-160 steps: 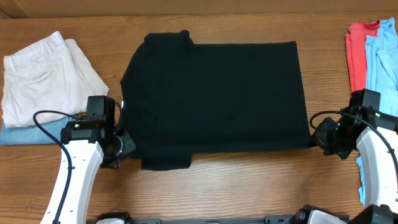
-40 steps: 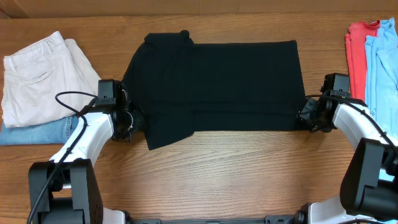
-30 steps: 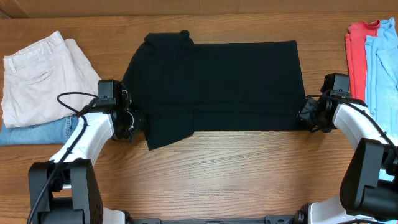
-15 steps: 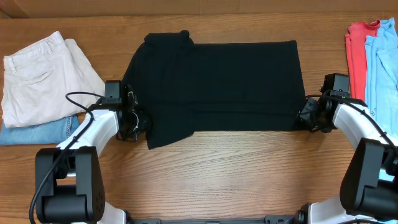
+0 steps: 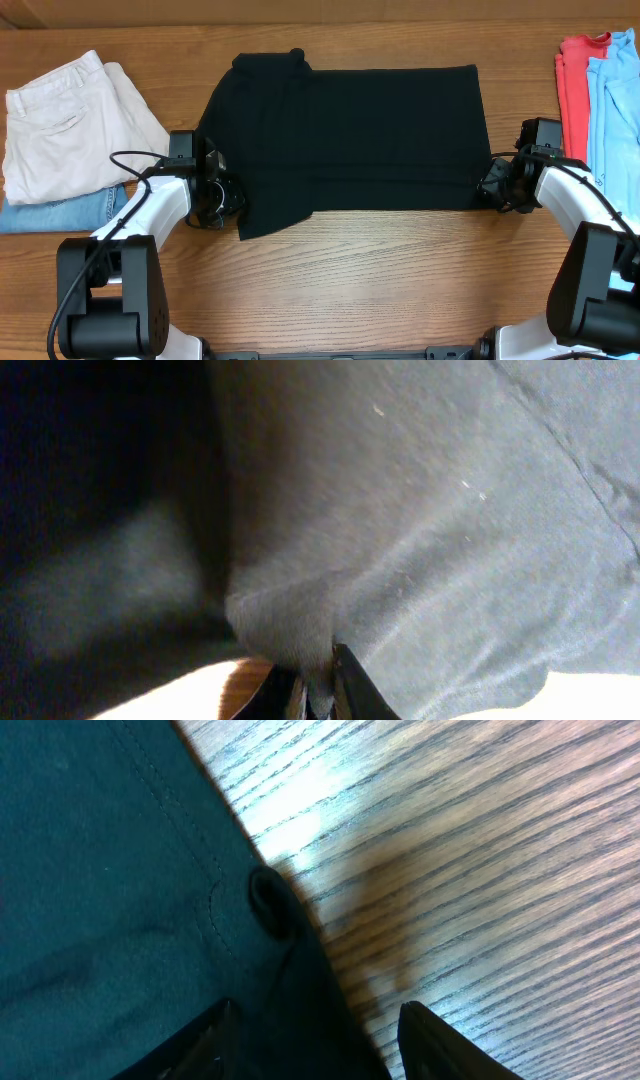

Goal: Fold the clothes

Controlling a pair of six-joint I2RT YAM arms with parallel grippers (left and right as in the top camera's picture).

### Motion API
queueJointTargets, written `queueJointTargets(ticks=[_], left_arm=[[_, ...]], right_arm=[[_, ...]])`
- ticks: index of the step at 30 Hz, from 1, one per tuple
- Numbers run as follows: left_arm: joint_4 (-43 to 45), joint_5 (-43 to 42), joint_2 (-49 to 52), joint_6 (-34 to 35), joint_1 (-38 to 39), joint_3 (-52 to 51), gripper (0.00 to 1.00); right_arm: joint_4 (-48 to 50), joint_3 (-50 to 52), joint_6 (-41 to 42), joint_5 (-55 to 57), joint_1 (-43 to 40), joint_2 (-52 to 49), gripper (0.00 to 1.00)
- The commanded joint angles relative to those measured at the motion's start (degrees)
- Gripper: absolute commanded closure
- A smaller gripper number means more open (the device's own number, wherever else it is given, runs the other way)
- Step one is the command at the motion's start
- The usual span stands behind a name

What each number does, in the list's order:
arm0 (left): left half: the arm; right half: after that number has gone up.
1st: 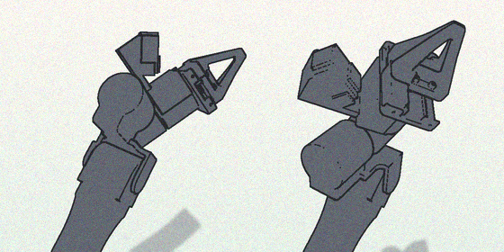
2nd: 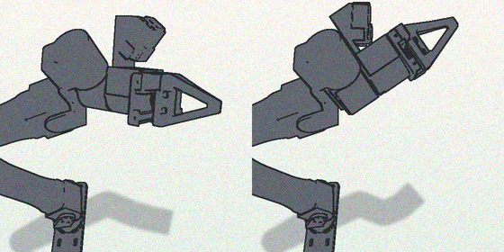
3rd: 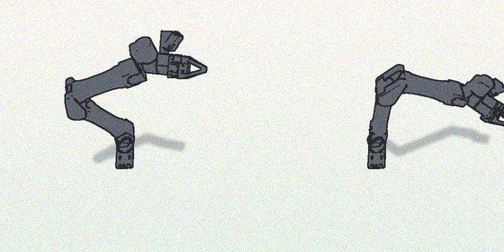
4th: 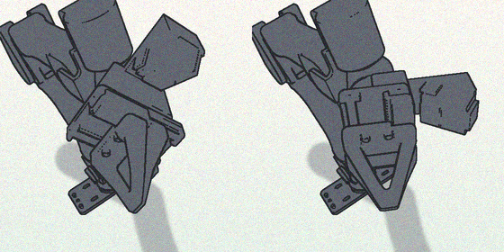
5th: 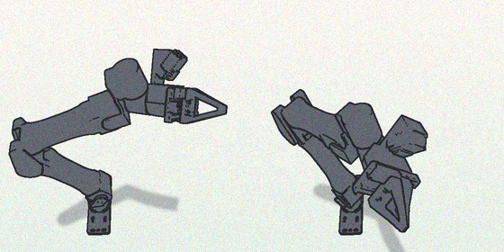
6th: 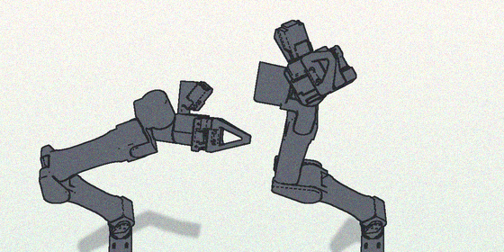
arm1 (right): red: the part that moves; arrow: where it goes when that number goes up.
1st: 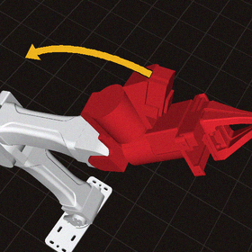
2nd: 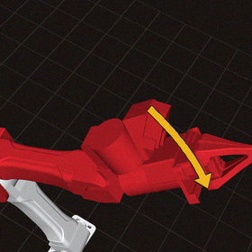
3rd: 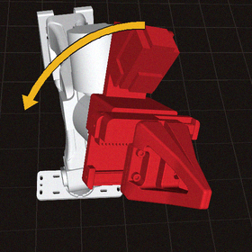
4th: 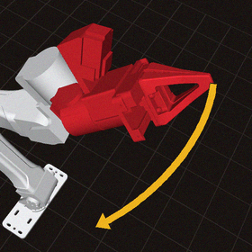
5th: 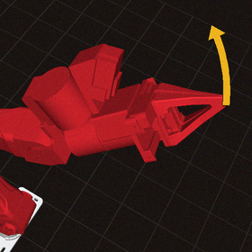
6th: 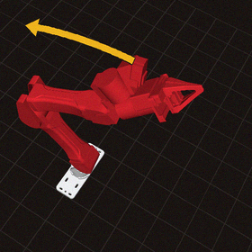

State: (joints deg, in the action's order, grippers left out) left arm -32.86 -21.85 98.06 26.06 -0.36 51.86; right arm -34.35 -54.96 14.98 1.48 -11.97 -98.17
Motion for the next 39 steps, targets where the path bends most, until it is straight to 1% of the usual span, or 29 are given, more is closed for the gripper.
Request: queueJointTargets(ticks=[1,4,8,11,14,15,18,20,21,25,31,36,39], left_arm=[[-1.7,-3.7,-0.2,-2.4,0.3,3.0,0.90],[-1.4,-3.3,-1.5,-3.8,0.3,4.8,0.96],[1.2,-1.1,-2.4,-3.8,0.3,7.9,0.96],[6.0,0.5,-2.4,-3.6,0.3,9.5,0.96],[12.7,3.0,-2.3,-1.4,0.3,9.6,0.96],[15.6,5.4,-2.3,0.2,0.3,9.6,0.83],[17.3,8.0,-2.2,1.4,0.3,9.6,0.65],[16.8,9.1,-2.2,1.4,0.3,9.6,0.49],[16.3,9.5,-2.1,1.4,0.3,9.5,0.45],[13.1,10.0,-2.1,1.4,0.3,9.5,0.45],[4.1,10.3,-2.1,1.2,0.4,9.4,0.44],[-2.3,14.4,-2.1,1.2,0.4,9.2,0.45],[-3.1,15.4,-2.1,0.9,0.4,8.7,0.45]], right_arm=[[0.1,-0.2,0.0,0.0,0.1,-0.3,0.45],[0.1,-0.2,0.0,0.0,0.1,-0.3,0.45],[0.1,-0.2,0.0,0.0,0.1,-0.3,0.45],[0.1,-0.2,0.0,0.0,0.1,-0.3,0.45],[0.2,-0.2,0.0,0.0,0.1,-0.3,0.45],[0.2,-0.2,0.0,0.0,0.1,-0.3,0.45],[0.2,-0.2,0.0,0.0,0.1,-0.3,0.45],[0.2,-0.2,0.0,0.0,0.1,-0.3,0.45],[0.2,-0.2,0.0,0.0,0.1,-0.3,0.45],[0.2,-0.2,0.0,0.0,0.1,-0.3,0.44],[0.2,-0.2,0.0,-0.1,0.1,-0.3,0.43],[1.3,-0.2,0.0,-1.1,0.1,-0.3,0.44],[2.0,-0.2,0.0,-1.6,0.1,-0.3,0.44]])
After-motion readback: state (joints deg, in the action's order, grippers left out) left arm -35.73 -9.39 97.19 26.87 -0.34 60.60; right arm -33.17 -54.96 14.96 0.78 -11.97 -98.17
